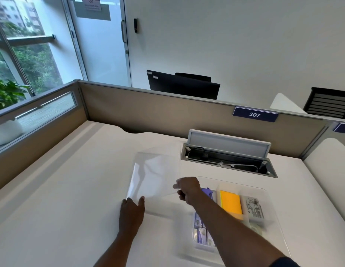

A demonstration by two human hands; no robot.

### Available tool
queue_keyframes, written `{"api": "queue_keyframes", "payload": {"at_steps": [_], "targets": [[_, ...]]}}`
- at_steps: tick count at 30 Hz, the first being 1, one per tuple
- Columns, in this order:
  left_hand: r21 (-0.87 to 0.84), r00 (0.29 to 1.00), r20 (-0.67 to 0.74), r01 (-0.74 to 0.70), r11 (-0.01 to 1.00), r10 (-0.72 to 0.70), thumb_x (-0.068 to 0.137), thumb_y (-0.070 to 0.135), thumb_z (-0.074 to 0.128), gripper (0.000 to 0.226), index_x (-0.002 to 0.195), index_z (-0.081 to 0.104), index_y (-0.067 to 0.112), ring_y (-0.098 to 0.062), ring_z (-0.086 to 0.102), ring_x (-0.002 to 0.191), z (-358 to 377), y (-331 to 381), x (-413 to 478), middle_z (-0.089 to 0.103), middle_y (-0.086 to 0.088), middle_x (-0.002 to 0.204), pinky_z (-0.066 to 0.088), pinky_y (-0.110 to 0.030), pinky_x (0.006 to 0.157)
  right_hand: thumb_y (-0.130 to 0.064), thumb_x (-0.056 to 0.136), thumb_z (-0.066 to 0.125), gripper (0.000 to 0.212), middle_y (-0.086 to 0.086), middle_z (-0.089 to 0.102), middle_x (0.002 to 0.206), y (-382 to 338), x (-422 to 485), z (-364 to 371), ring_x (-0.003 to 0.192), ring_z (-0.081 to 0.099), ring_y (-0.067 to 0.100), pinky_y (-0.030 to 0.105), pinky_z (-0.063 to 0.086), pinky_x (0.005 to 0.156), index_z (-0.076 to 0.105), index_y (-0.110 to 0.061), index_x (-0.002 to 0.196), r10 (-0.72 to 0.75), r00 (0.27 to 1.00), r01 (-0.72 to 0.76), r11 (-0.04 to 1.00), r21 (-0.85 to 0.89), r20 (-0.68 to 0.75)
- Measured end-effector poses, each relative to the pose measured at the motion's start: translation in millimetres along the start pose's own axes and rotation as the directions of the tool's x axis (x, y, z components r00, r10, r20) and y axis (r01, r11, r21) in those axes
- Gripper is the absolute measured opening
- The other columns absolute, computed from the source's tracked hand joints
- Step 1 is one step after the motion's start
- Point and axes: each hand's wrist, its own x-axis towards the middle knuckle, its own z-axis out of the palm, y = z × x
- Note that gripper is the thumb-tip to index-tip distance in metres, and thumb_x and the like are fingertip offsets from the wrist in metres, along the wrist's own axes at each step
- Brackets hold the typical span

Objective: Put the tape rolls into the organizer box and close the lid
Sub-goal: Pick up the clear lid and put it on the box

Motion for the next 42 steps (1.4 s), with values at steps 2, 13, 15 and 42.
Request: {"api": "queue_keyframes", "payload": {"at_steps": [2,13,15,42], "targets": [[-0.017,0.998,0.055,-0.021,1.000,0.022,0.094,0.042,0.049,0.056,0.122,0.049,-0.007,-0.038,0.048,0.121,5,11,-5,0.053,-0.028,0.128,0.038,-0.045,0.103,-0.001,0.085,0.052,0.016,0.012,0.064,0.064,-15,-2,-13,0.041,0.043,0.017,0.018,0.036,0.044,0.059,-0.005,0.070,-0.077,0.997,0.078,0.997,0.014,-0.013],[-0.230,0.970,0.135,-0.167,0.959,0.201,0.088,0.061,0.048,0.065,0.115,0.061,0.003,-0.034,0.055,0.115,29,123,-25,0.063,-0.019,0.122,0.040,-0.044,0.103,-0.022,0.088,0.048,0.028,0.019,0.069,0.077,-77,-14,-120,0.070,0.067,0.039,0.048,0.059,0.066,0.068,-0.006,0.076,-0.681,0.710,0.539,0.690,-0.484,-0.180],[-0.420,0.971,0.110,-0.150,0.895,0.214,0.078,0.072,0.046,0.061,0.062,0.061,0.016,-0.023,0.057,0.064,30,145,-32,0.066,-0.003,0.065,0.048,-0.044,0.071,-0.023,0.092,0.049,0.030,0.015,0.067,0.074,-78,-11,-140,0.070,0.064,0.034,0.040,0.055,0.062,0.070,-0.006,0.080,-0.735,0.648,0.589,0.651,-0.479,-0.202],[-0.708,0.856,0.516,0.403,0.579,0.035,0.093,0.010,0.055,0.016,0.088,0.064,-0.003,-0.023,0.072,0.065,84,168,-54,0.075,-0.014,0.072,0.059,-0.031,0.065,-0.028,0.087,0.058,0.039,0.016,0.065,0.103,7,4,-335,0.064,0.070,0.025,0.026,0.054,0.048,0.055,-0.005,0.119,-0.503,0.788,0.516,0.854,-0.065,-0.354]]}}
